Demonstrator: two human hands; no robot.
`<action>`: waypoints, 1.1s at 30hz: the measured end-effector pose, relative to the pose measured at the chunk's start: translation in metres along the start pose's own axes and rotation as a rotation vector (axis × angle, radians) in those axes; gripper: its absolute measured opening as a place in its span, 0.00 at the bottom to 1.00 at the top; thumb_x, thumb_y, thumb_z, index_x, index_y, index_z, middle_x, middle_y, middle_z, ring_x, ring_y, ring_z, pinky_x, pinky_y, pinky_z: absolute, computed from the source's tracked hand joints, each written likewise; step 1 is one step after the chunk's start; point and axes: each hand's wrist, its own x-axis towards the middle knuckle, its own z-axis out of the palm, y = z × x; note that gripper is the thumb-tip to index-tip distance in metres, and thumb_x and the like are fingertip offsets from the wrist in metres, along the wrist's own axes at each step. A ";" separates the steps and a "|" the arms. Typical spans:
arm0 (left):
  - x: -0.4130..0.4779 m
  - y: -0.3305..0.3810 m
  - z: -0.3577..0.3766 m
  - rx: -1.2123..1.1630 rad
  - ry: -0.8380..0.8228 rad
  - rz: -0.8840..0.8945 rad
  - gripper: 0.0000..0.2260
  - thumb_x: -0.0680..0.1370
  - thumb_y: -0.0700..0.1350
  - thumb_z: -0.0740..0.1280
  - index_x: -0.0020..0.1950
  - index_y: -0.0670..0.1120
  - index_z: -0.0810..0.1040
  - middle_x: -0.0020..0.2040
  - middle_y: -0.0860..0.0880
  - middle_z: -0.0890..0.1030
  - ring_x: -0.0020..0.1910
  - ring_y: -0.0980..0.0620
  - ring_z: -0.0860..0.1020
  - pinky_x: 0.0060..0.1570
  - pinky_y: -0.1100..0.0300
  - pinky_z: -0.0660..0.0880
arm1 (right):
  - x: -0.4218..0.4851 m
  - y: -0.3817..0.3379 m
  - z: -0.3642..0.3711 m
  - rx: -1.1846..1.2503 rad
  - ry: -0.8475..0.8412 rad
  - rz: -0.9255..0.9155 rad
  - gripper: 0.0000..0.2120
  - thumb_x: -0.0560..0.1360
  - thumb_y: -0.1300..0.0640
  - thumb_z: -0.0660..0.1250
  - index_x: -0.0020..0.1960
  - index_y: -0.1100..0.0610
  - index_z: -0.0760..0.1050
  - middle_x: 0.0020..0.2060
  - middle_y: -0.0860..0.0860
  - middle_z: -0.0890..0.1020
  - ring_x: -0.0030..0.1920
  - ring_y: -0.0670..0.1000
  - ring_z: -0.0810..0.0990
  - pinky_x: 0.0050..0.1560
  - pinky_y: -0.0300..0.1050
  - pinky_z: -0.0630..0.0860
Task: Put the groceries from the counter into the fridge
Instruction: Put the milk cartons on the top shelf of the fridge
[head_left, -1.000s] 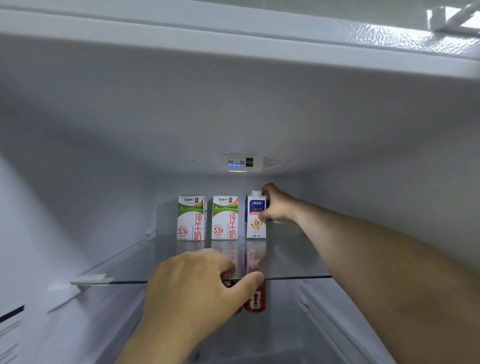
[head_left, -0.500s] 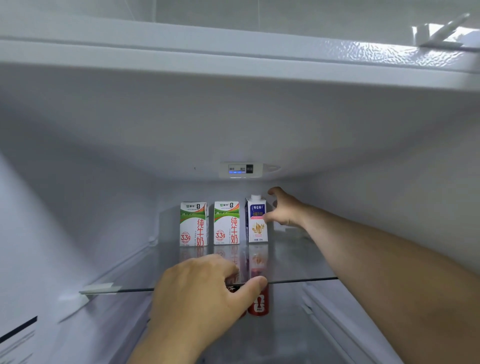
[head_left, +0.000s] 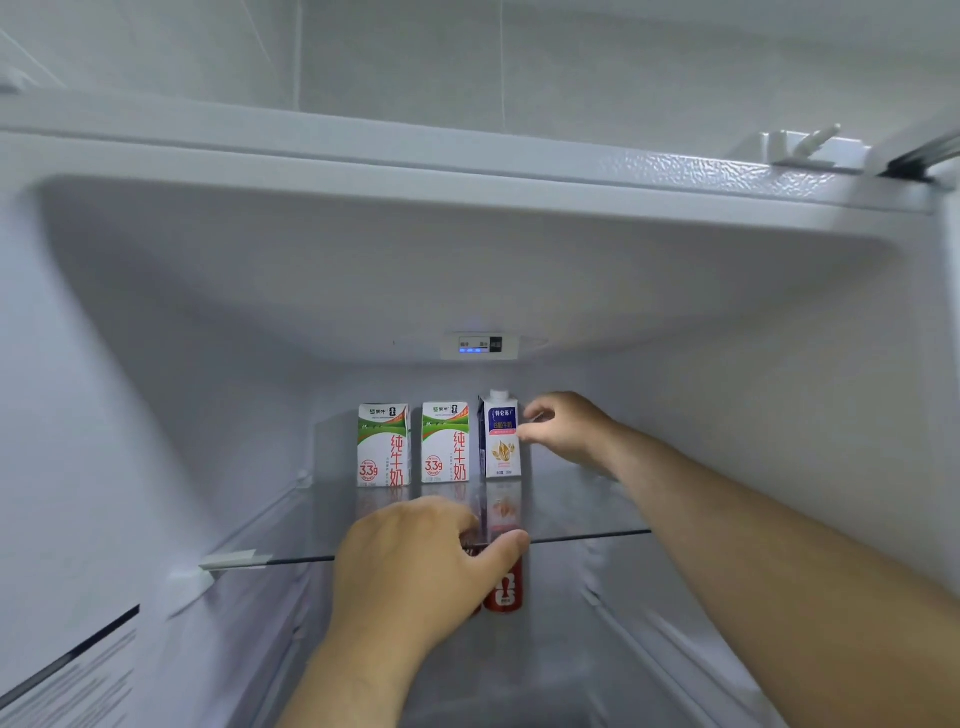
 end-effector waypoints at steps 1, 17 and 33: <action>0.000 0.000 0.000 -0.004 0.005 -0.002 0.31 0.70 0.77 0.49 0.41 0.55 0.79 0.38 0.58 0.78 0.38 0.61 0.76 0.37 0.63 0.74 | -0.007 -0.003 -0.002 0.000 0.006 -0.011 0.07 0.73 0.52 0.71 0.46 0.56 0.80 0.43 0.52 0.83 0.47 0.54 0.81 0.51 0.50 0.77; 0.002 -0.003 0.000 -0.059 -0.045 0.007 0.26 0.74 0.73 0.54 0.36 0.53 0.75 0.36 0.57 0.77 0.37 0.57 0.75 0.39 0.59 0.76 | -0.138 -0.053 -0.027 -0.087 0.064 -0.053 0.14 0.80 0.52 0.66 0.64 0.50 0.76 0.54 0.42 0.78 0.55 0.43 0.75 0.55 0.39 0.71; -0.094 0.033 -0.073 -0.298 -0.250 -0.043 0.24 0.79 0.57 0.64 0.73 0.53 0.69 0.71 0.56 0.72 0.69 0.55 0.69 0.68 0.54 0.68 | -0.296 -0.048 -0.051 -0.233 -0.152 0.015 0.23 0.81 0.52 0.62 0.75 0.49 0.66 0.72 0.46 0.71 0.72 0.49 0.69 0.70 0.43 0.66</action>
